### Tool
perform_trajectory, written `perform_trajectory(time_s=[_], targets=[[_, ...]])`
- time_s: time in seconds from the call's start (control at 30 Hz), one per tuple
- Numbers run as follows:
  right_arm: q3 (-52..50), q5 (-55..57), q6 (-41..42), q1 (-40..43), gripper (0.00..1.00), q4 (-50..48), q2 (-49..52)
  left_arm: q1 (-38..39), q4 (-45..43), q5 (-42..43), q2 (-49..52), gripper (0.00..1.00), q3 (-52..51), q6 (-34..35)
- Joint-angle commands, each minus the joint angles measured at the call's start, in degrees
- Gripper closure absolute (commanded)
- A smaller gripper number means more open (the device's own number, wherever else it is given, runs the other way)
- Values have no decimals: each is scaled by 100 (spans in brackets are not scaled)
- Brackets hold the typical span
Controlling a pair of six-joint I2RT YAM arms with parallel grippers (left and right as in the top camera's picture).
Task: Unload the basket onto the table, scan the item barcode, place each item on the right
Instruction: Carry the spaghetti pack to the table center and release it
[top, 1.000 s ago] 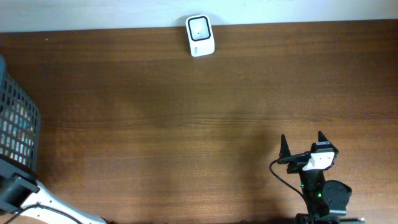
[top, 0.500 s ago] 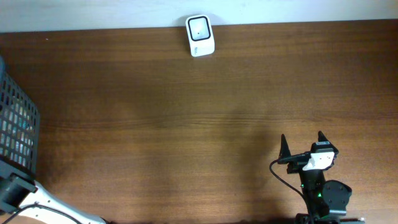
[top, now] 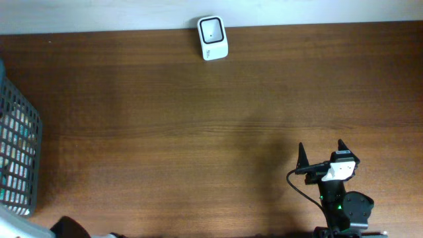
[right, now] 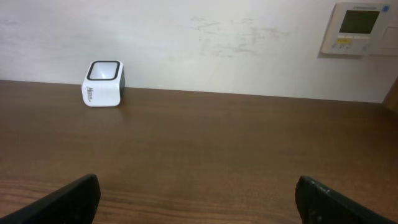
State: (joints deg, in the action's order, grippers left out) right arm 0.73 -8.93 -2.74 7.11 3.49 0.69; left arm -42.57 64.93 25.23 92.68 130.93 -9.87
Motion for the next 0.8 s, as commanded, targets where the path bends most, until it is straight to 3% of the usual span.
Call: perform_trajectory(time_s=[0.0,0.13,0.2,0.37,0.53,0.6,0.63,0.7,0.73,0.77], targets=[[-42,55,17,42,1,20,-33,1596,417,-28,219,100,-243,258],[-42,55,20,42,1,22,-26,3161,208,-1751,774,100,-1526,1451],[-42,55,17,42,1,20,-17,3620,-162,-2249,1054,100,-2317,1722],[-42,52,20,42,1,20,-17,4140,-1145,-2376,1668,100,-3860,1764],[-42,55,17,42,1,20,-17,4411,-1635,-2138,2011,99,-4409,1762],[-42,52,17,42,1,20,-17,4546,-1672,-2009,2059,87,-4406,1764],[-42,55,17,42,1,20,-17,4597,-1672,-2009,2059,72,-4406,1764],[-42,52,17,42,1,20,-17,4680,-1609,-2009,2055,27,-4371,1762],[-42,52,17,42,1,20,-17,4680,-1484,-2009,2041,14,-4266,1759],[-42,55,17,42,1,20,-17,4651,-1213,-2011,1985,7,-3960,1757]])
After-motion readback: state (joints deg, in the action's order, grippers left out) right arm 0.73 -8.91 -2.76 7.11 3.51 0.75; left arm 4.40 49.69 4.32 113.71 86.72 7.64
